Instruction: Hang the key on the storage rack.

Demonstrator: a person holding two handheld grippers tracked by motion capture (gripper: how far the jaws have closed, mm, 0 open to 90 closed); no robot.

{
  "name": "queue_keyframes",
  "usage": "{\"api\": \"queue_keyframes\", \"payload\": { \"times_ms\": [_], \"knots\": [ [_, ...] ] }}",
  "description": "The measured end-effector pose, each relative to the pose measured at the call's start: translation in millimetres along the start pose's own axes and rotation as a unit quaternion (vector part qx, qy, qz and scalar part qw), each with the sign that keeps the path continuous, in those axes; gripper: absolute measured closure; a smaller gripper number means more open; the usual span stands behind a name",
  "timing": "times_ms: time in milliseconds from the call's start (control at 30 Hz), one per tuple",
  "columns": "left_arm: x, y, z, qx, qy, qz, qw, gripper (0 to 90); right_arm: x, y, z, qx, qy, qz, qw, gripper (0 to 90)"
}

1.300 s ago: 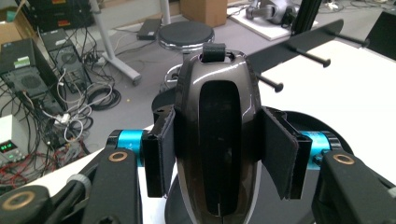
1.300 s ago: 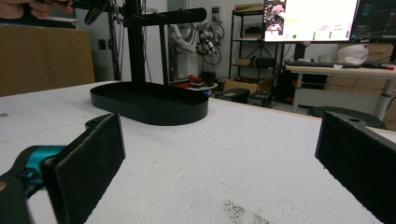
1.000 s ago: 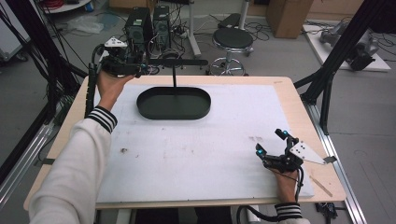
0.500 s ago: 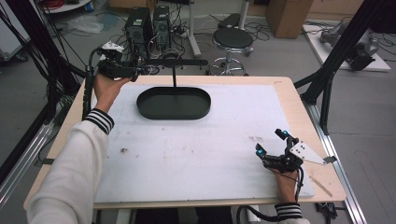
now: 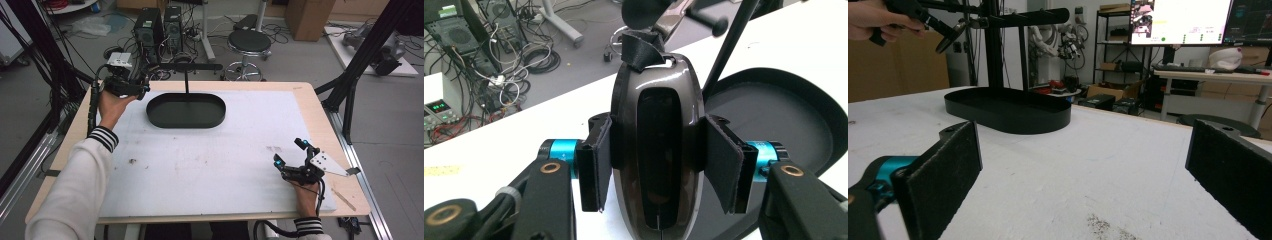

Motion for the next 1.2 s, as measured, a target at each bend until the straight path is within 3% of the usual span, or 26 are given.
{"api": "queue_keyframes", "payload": {
  "times_ms": [100, 133, 267, 333, 467, 500, 567, 600, 633, 700, 733, 767, 900, 933, 967, 1133, 1200],
  "knots": [
    [0.2, -5.8, 7.3, 0.015, 0.002, -0.002, 0.9999, 48.5, 0.0, 0.0, -0.1, 0.0, 0.0, 0.0, 1.0, 0.5],
    [0.3, -9.6, 13.0, 0.033, 0.004, 0.005, 0.9994, 48.6, 0.1, 0.0, 0.0, 0.0, 0.0, 0.0, 1.0, 0.5],
    [-2.4, -13.1, 20.6, 0.029, -0.003, 0.005, 0.9996, 48.5, -0.1, 0.0, -0.1, 0.0, -0.001, 0.0, 1.0, 0.4],
    [-2.5, -14.8, 24.2, 0.024, -0.012, 0.005, 0.9996, 48.4, -0.3, 0.0, -0.2, 0.001, 0.0, 0.0, 1.0, 0.4],
    [2.3, -21.3, 32.6, 0.01, -0.052, 0.02, 0.9984, 47.3, -0.6, 0.1, 0.0, -0.001, -0.001, -0.001, 1.0, 0.5],
    [2.3, -21.3, 32.6, 0.01, -0.052, 0.02, 0.9984, 41.9, -0.8, 0.1, 0.1, -0.002, -0.001, -0.002, 1.0, 0.4],
    [4.9, -24.5, 32.5, -0.022, -0.073, 0.006, 0.9971, 32.6, -0.7, 0.0, 0.0, -0.001, -0.001, -0.002, 1.0, 0.4],
    [6.1, -27.9, 30.7, -0.059, -0.086, 0.008, 0.9945, 27.8, -0.6, 0.1, 0.0, -0.001, -0.001, -0.001, 1.0, 0.4],
    [6.4, -29.9, 28.4, -0.077, -0.092, 0.012, 0.9927, 21.5, -0.6, 0.1, 0.0, -0.001, -0.001, -0.001, 1.0, 0.4],
    [5.0, -32.4, 23.7, -0.103, -0.097, 0.016, 0.9899, 10.4, -0.2, 0.0, -0.2, 0.001, 0.0, 0.0, 1.0, 0.4],
    [5.0, -32.4, 23.7, -0.103, -0.097, 0.016, 0.9899, 2.6, -0.7, 0.1, 0.0, -0.001, -0.001, -0.002, 1.0, 0.5],
    [2.1, -34.8, 18.0, -0.119, -0.089, 0.018, 0.9888, 1.7, -0.8, 0.1, -0.1, -0.001, 0.0, -0.003, 1.0, 0.5],
    [-4.2, -42.4, -6.9, -0.144, -0.099, 0.03, 0.9841, 1.7, -0.7, -0.1, -0.2, 0.0, 0.0, -0.001, 1.0, 0.5],
    [-4.2, -42.4, -6.9, -0.144, -0.099, 0.03, 0.9841, 1.7, -0.9, 0.1, -0.1, -0.001, -0.001, -0.001, 1.0, 0.5],
    [-6.9, -45.9, -18.6, -0.156, -0.098, 0.034, 0.9823, 1.7, -0.9, 0.1, 0.0, -0.002, 0.0, -0.001, 1.0, 0.4],
    [-9.3, -59.4, -40.4, -0.168, -0.089, 0.05, 0.9806, 1.7, -0.5, 0.1, -0.2, 0.0, 0.0, -0.002, 1.0, 0.5],
    [-7.6, -76.1, -54.9, -0.177, -0.088, 0.046, 0.9793, 1.7, -0.9, 0.0, -0.1, -0.001, -0.001, -0.002, 1.0, 0.4]
  ]
}}
Point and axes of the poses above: each handheld gripper's, and its own axes: z roughly forward along the jaws, y roughly out of its top, x roughly to its left, the point moved 1 cm from there along z, roughly forward along the jaws, and after that the axes turned 1 degree about -y, right-handed, at the moved point
